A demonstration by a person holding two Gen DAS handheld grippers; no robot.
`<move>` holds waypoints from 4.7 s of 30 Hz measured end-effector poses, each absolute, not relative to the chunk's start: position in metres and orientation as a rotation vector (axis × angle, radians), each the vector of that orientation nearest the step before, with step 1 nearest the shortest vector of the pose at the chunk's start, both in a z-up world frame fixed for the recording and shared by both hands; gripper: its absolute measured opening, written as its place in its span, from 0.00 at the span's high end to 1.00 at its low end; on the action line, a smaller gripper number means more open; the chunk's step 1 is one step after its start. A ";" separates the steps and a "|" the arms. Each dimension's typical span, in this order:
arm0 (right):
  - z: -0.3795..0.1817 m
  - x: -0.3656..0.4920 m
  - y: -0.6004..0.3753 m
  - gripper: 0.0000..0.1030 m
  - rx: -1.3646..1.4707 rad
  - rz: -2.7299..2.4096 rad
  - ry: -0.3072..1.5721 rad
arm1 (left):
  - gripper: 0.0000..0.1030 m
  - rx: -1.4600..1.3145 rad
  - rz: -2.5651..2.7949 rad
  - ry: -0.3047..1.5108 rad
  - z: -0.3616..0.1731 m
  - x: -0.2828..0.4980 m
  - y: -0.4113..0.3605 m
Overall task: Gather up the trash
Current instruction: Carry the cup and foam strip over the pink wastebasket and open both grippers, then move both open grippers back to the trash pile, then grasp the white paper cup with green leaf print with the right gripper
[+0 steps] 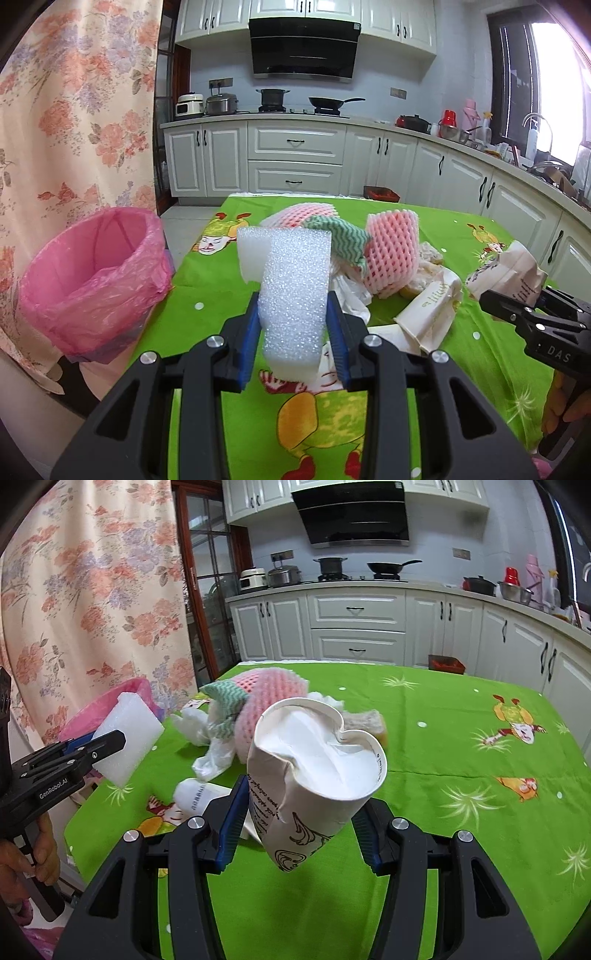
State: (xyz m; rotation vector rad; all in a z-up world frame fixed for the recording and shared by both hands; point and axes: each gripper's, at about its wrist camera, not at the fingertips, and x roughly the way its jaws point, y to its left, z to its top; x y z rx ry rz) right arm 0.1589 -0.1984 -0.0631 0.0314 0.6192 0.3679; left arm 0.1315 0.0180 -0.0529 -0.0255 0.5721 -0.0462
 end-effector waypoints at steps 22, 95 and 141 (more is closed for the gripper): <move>-0.029 0.185 -0.073 0.50 -0.092 0.604 0.551 | 0.67 0.000 0.106 0.483 -0.025 0.099 0.079; -0.050 0.204 -0.101 0.27 -0.021 0.533 0.606 | 0.06 -0.156 0.186 0.591 -0.061 0.131 0.102; -0.097 0.206 -0.163 0.49 0.076 0.283 0.758 | 0.06 -0.033 -0.098 0.635 -0.098 0.160 0.013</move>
